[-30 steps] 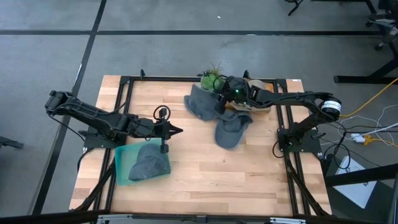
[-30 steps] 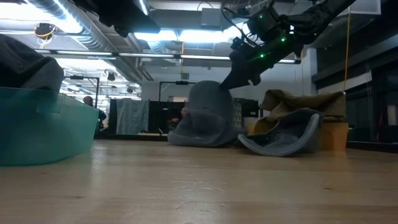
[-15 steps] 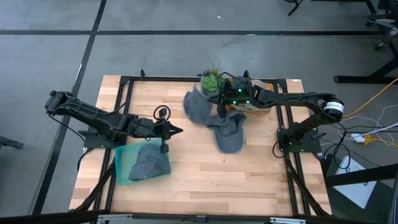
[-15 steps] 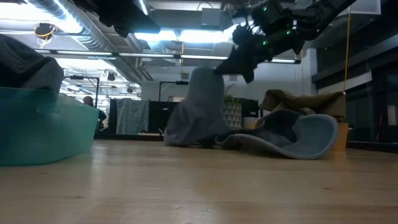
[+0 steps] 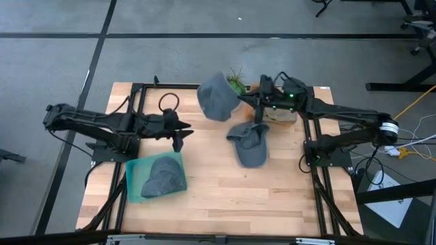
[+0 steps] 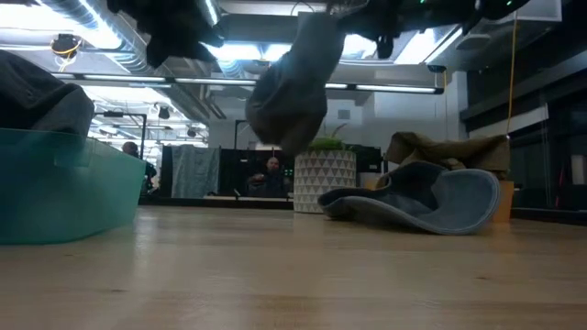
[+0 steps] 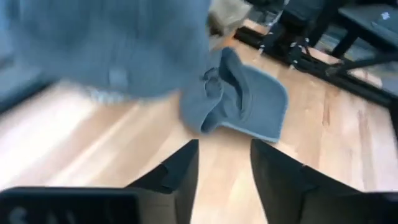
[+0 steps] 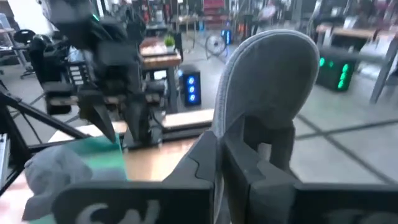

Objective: Pick & Place hat
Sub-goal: Put the top blue cap into the green bin

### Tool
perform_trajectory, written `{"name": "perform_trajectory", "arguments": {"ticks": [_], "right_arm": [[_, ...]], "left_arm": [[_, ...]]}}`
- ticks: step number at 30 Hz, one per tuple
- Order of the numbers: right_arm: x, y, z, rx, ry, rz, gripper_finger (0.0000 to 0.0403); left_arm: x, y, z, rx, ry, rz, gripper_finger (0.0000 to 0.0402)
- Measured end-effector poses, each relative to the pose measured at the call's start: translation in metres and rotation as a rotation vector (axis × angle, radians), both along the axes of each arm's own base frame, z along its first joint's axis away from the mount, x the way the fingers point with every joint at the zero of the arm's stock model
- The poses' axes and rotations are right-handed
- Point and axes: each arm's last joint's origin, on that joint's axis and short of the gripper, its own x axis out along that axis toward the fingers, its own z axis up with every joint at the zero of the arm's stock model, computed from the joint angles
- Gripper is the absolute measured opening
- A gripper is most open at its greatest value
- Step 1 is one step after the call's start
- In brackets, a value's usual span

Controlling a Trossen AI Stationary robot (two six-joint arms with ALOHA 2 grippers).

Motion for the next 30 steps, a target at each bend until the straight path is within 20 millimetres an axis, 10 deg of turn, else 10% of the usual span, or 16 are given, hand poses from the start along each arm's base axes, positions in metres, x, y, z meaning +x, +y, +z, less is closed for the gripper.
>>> {"name": "perform_trajectory", "arguments": {"ticks": [13, 30], "right_arm": [[-0.004, 0.02, 0.013, -0.1, -0.057, 0.052, 0.0011], [-0.002, 0.027, 0.018, -0.136, -0.099, 0.078, 0.0015]], "left_arm": [[0.018, 0.032, -0.011, -0.26, -0.157, 0.148, 0.025], [0.03, 0.049, -0.011, -0.203, -0.267, 0.34, 0.0263]]}}
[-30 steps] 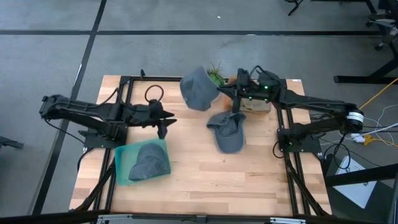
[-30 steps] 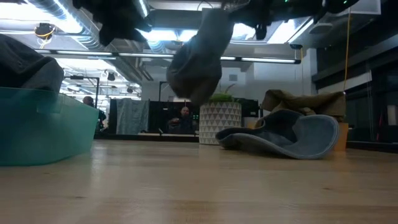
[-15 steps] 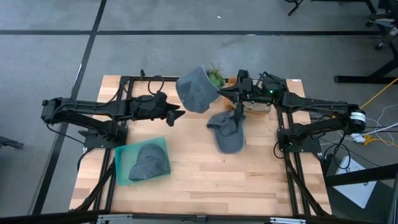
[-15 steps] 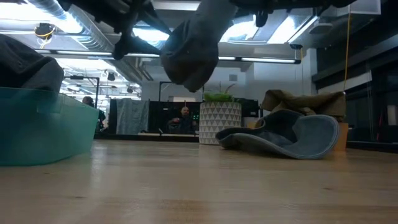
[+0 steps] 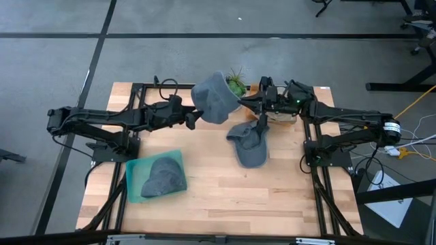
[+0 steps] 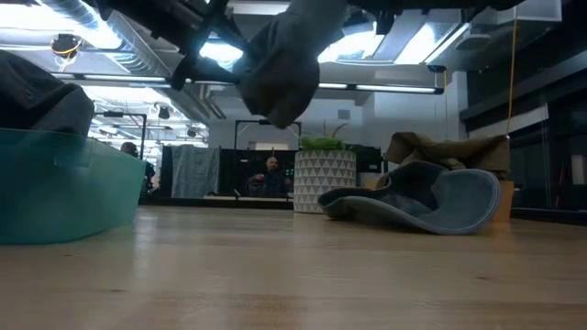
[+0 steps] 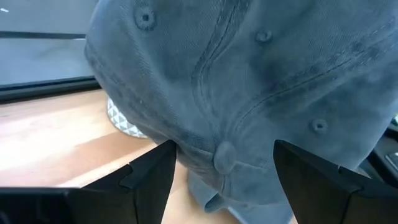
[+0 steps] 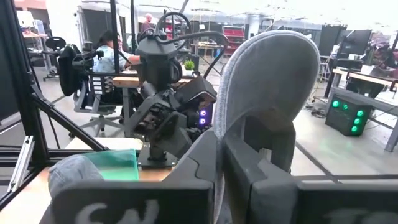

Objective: Pick & Place hat
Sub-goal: Put the top blue cap into the green bin

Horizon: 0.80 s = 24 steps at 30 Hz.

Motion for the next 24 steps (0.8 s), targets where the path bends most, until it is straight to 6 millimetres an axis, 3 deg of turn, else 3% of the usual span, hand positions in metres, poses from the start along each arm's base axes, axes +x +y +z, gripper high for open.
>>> {"name": "perform_trajectory", "arguments": {"ticks": [16, 20, 24], "right_arm": [[0.0, 0.006, 0.007, -0.018, -0.072, 0.053, 0.0014], [0.001, 0.008, 0.009, -0.028, -0.091, 0.063, 0.0014], [0.001, 0.009, 0.01, -0.031, -0.095, 0.064, 0.0014]], "left_arm": [[0.005, 0.002, 0.006, 0.09, -0.041, 0.027, 0.0256], [0.006, 0.002, 0.01, 0.117, -0.074, 0.02, 0.0223], [0.006, 0.002, 0.011, 0.134, -0.074, 0.015, 0.0166]]}}
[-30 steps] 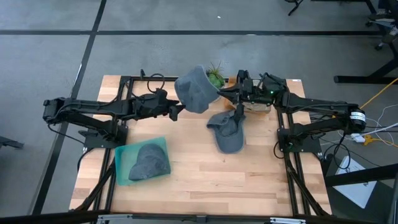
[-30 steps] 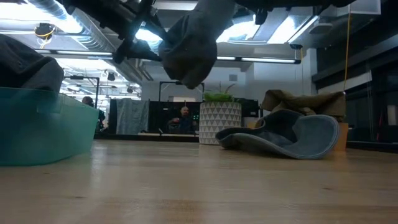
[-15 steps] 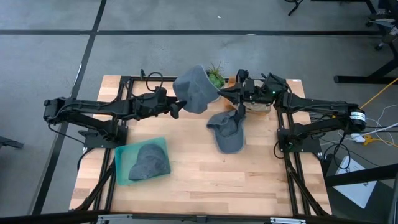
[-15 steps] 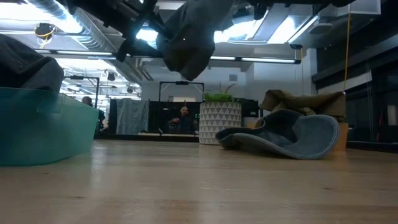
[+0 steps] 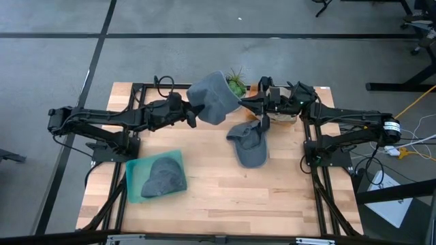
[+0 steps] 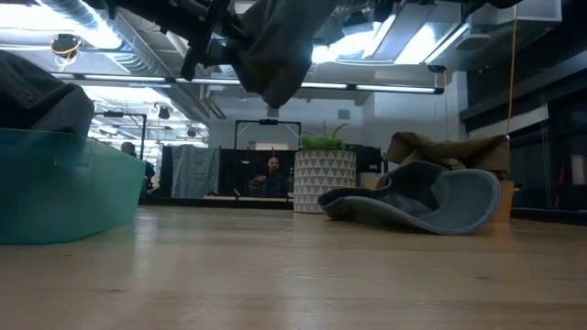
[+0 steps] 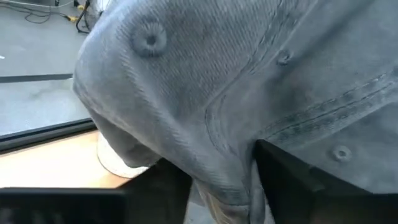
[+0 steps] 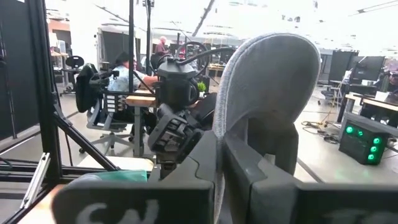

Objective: Pick & Place hat
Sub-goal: Put the top blue cap into the green bin

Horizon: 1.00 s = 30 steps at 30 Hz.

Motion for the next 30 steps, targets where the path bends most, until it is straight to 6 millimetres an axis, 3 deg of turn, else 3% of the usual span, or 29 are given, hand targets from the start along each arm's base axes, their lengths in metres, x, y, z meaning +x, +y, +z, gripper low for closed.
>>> {"name": "perform_trajectory", "arguments": {"ticks": [9, 23, 30], "right_arm": [[0.0, -0.001, -0.001, 0.003, 0.007, -0.007, 0.0014], [0.001, -0.006, -0.012, 0.059, 0.118, -0.155, 0.0017], [0.0, -0.008, -0.018, 0.178, 0.157, -0.228, 0.0056]], "left_arm": [[0.001, -0.006, 0.0, 0.018, 0.015, -0.062, 0.0016], [-0.015, -0.037, 0.026, 0.211, -0.038, -0.208, 0.0015], [-0.024, -0.042, 0.037, 0.292, -0.075, -0.213, 0.0014]]}}
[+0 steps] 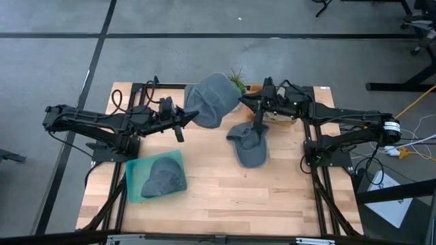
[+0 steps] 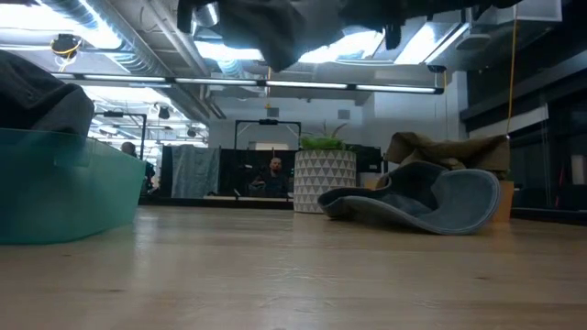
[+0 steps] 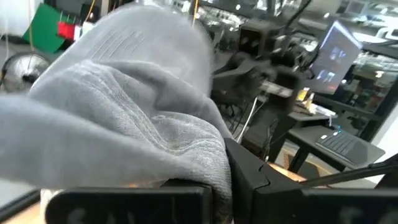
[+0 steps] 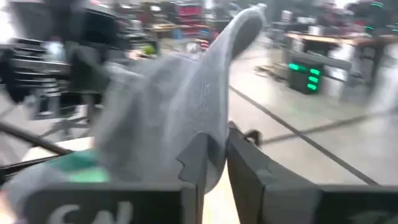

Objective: Pick & Place hat
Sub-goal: Put the top blue cap into the green bin

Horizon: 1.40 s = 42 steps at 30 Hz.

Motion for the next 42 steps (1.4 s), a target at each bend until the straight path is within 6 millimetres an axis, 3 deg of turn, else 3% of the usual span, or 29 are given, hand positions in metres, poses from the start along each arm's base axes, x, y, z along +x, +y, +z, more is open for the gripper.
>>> {"name": "perform_trajectory", "arguments": {"ticks": [9, 15, 22, 27, 30, 34, 42], "right_arm": [[-0.003, -0.006, -0.01, 0.001, 0.104, -0.191, 0.0145], [-0.006, -0.01, -0.019, 0.005, 0.211, -0.223, 0.0203], [-0.008, -0.009, -0.03, 0.031, 0.325, -0.217, 0.0226], [-0.006, -0.006, -0.028, 0.091, 0.271, -0.146, 0.0227], [0.004, 0.002, -0.023, 0.056, 0.196, -0.069, 0.0227], [0.025, 0.02, -0.021, -0.118, 0.124, 0.02, 0.0227], [0.067, 0.057, -0.035, -0.432, -0.004, 0.088, 0.0227]], "left_arm": [[0.0, -0.005, 0.002, 0.017, -0.012, -0.046, 0.0014], [-0.002, -0.003, 0.003, -0.095, -0.063, 0.015, 0.0016], [-0.004, -0.008, 0.003, -0.127, -0.08, 0.134, 0.0014], [-0.008, -0.015, 0.004, -0.107, -0.078, 0.242, 0.0014], [-0.007, -0.015, 0.003, -0.109, -0.084, 0.321, 0.0015], [-0.002, -0.012, 0.004, -0.124, -0.126, 0.368, 0.0017], [0.009, -0.003, 0.0, -0.118, -0.147, 0.422, 0.0018]]}}
